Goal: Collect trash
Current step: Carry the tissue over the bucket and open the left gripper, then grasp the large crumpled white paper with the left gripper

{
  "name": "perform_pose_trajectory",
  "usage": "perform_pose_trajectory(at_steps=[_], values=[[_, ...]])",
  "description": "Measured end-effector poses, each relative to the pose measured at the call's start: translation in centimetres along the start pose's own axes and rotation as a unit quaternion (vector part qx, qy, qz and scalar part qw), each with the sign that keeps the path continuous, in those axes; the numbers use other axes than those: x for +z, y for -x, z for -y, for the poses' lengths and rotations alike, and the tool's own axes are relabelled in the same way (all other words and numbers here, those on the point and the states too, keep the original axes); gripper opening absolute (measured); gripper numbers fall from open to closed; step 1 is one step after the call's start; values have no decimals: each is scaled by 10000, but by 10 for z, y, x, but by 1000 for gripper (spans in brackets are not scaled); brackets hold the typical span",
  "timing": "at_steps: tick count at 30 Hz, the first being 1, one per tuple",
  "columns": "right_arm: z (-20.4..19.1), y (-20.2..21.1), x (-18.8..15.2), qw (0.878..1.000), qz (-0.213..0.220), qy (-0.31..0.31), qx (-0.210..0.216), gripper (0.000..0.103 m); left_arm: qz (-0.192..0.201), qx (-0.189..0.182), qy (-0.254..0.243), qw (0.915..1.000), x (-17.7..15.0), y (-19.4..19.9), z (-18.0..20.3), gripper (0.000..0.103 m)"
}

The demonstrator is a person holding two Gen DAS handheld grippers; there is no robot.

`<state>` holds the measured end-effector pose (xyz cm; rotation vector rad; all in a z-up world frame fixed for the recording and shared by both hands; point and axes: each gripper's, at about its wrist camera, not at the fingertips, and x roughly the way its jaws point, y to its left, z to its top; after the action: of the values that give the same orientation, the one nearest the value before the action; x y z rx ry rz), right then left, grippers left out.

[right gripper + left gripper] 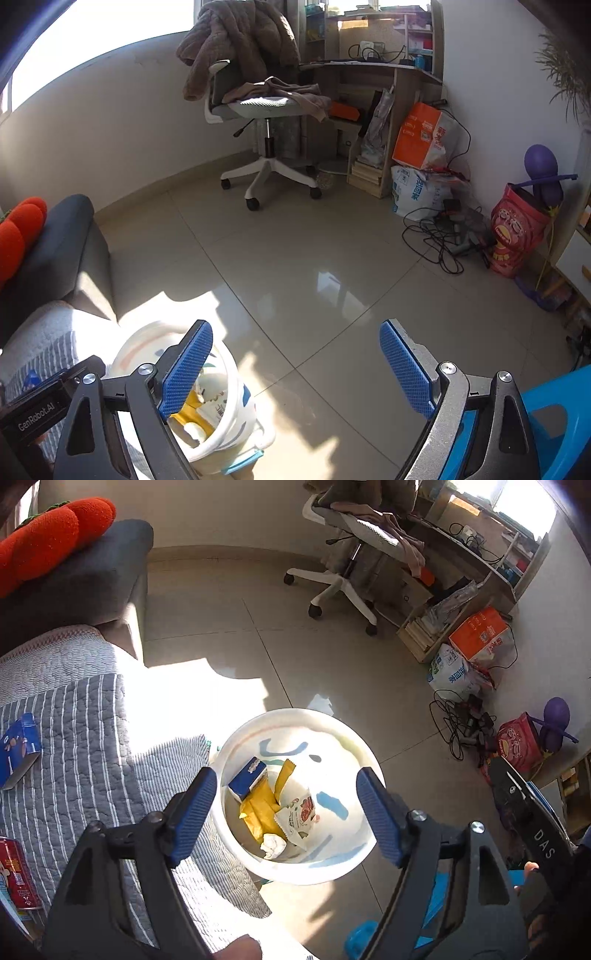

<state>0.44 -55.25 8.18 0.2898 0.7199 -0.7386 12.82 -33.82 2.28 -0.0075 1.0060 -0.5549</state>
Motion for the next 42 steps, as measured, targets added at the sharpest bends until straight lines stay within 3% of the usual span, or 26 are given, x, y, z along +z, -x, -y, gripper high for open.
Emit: perform_pose_trajectory(at_steps=[6, 13, 20, 31, 35, 42], values=[[-30, 7, -8, 9994, 73, 339, 54, 93, 676, 1013, -562, 9910, -17, 29, -17, 81], [-90, 22, -31, 9942, 180, 1035, 245, 93, 987, 1649, -691, 9789, -34, 54, -58, 84], [-161, 33, -67, 9799, 72, 1881, 663, 93, 570, 2117, -166, 9755, -53, 63, -132, 84], [-252, 49, -119, 9495, -30, 2906, 1181, 93, -25, 2796, 924, 9556, -67, 74, -262, 84], [-270, 49, -129, 9439, -143, 3028, 1309, 93, -201, 2774, 1145, 9537, -64, 70, -297, 84], [-288, 42, -139, 9367, -453, 3148, 1463, 93, -716, 2312, 1120, 9638, -56, 44, -329, 84]])
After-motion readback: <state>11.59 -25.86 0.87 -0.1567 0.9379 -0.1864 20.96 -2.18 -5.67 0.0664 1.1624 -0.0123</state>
